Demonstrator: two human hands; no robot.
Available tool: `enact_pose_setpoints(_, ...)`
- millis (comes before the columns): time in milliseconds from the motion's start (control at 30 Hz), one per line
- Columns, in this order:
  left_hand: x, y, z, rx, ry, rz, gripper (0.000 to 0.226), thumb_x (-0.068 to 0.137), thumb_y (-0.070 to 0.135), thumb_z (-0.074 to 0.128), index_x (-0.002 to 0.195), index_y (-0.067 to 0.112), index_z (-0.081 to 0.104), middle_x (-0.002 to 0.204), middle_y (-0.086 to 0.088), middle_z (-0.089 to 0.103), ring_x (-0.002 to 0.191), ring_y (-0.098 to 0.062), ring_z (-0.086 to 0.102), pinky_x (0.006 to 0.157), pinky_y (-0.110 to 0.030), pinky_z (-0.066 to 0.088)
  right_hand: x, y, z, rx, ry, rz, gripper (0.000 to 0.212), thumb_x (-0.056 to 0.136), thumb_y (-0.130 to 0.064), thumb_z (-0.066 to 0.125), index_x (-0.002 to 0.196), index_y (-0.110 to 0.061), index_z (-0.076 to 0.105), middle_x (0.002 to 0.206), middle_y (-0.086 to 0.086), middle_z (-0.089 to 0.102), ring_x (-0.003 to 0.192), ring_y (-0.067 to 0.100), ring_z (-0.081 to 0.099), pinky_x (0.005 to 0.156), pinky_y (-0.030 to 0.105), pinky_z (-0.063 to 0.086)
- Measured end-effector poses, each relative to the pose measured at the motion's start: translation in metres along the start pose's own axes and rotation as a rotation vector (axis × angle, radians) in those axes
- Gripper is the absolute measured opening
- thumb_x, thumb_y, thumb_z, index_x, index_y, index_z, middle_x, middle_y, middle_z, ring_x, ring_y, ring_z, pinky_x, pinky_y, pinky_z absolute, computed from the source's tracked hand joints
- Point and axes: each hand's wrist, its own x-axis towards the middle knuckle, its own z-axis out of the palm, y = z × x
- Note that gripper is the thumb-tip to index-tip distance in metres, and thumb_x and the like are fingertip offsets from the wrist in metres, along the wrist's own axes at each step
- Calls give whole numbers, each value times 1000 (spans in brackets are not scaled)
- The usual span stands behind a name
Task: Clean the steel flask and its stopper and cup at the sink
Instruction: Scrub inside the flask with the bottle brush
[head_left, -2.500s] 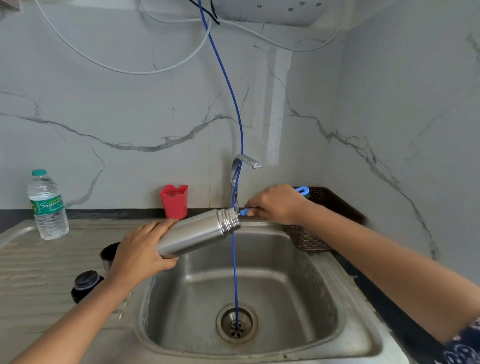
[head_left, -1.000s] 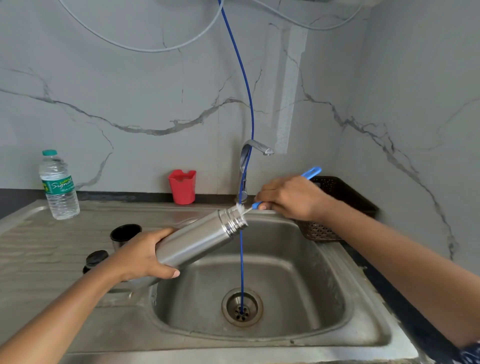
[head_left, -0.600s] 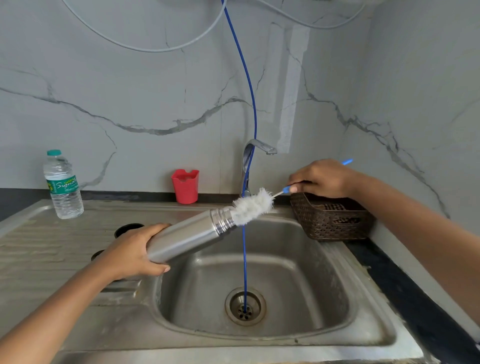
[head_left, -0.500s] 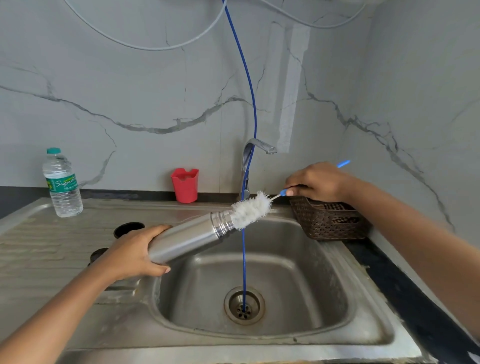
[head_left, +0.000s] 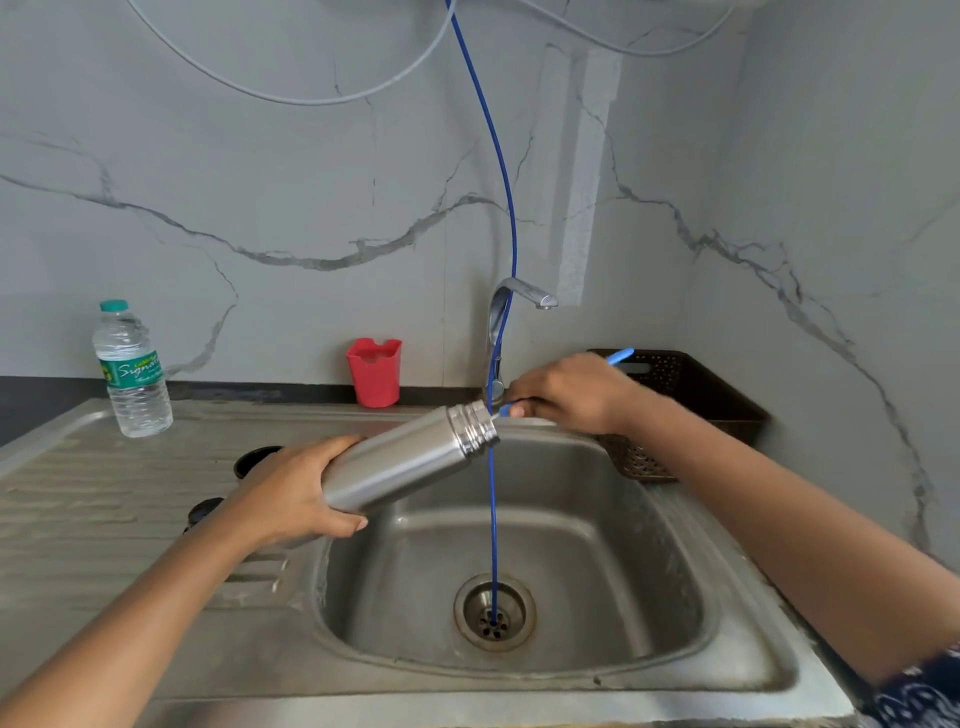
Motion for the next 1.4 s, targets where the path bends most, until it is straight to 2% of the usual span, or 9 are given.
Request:
enact_pose_setpoints(67, 0, 0, -2, -32, -11, -9, 93, 43, 64, 70, 130, 39, 48, 96, 20, 61, 82, -3, 58, 71, -24, 48, 0, 17, -16, -26, 22, -55, 36, 97, -47, 40, 112, -24, 63, 107, -6, 67, 100, 20, 61, 75, 30, 39)
enact_pose_setpoints(167, 0, 10, -1, -186, -2, -11, 75, 50, 51, 83, 117, 40, 51, 90, 18, 63, 80, 0, 61, 70, -22, 51, 11, 34, -42, -113, 36, -112, 39, 96, -49, 39, 111, -24, 64, 104, -8, 67, 99, 18, 59, 83, 32, 27)
enact_pose_setpoints(233, 1, 17, -2, -290, 6, -14, 68, 53, 42, 88, 108, 46, 47, 92, 20, 63, 79, 4, 62, 70, -19, 52, 20, 43, -62, -154, 62, -105, 48, 91, -56, 32, 108, -26, 65, 100, -7, 66, 97, 18, 57, 83, 34, 22)
enact_pose_setpoints(333, 1, 24, -5, -365, 22, -25, 62, 44, 55, 81, 96, 50, 47, 91, 21, 63, 78, 7, 62, 67, -17, 50, 21, 59, -90, -214, 124, -74, 66, 80, -64, 17, 105, -28, 66, 93, -9, 64, 90, 15, 51, 79, 31, 13)
enact_pose_setpoints(467, 4, 30, -1, -440, 24, -20, 71, 39, 61, 74, 104, 41, 53, 91, 14, 67, 78, 3, 63, 68, -20, 52, 17, 73, -108, -215, 109, 2, 53, 84, -59, 29, 104, -28, 67, 85, -13, 56, 87, 8, 38, 80, 28, 10)
enact_pose_setpoints(667, 1, 42, 26, -464, 43, -27, 81, 37, 64, 71, 111, 41, 47, 97, 15, 64, 84, 0, 62, 67, -18, 49, 20, 48, -89, -289, 46, -6, 27, 96, -44, 46, 109, -29, 64, 100, -10, 63, 101, 15, 48, 75, 29, 7)
enact_pose_setpoints(833, 4, 51, 34, -517, 64, -27, 88, 38, 64, 72, 119, 41, 46, 101, 21, 61, 88, 2, 60, 68, -16, 46, 24, 19, -68, -315, 52, -96, 28, 97, -44, 44, 101, -25, 63, 95, -10, 61, 98, 12, 49, 75, 28, 9)
enact_pose_setpoints(1133, 8, 58, 40, -599, 66, -22, 84, 40, 62, 72, 117, 35, 51, 102, 14, 63, 90, 0, 61, 65, -10, 42, 28, 66, -121, -201, -49, 17, 25, 93, -44, 52, 105, -27, 66, 98, -11, 66, 98, 14, 51, 89, 30, 18)
enact_pose_setpoints(1400, 1, 47, 46, -583, 17, -60, 89, 38, 61, 73, 120, 36, 50, 103, 16, 63, 89, 2, 61, 66, -9, 43, 39, 65, -115, -246, -70, 53, 24, 94, -47, 48, 105, -33, 65, 98, -10, 66, 92, 8, 44, 82, 28, 13)
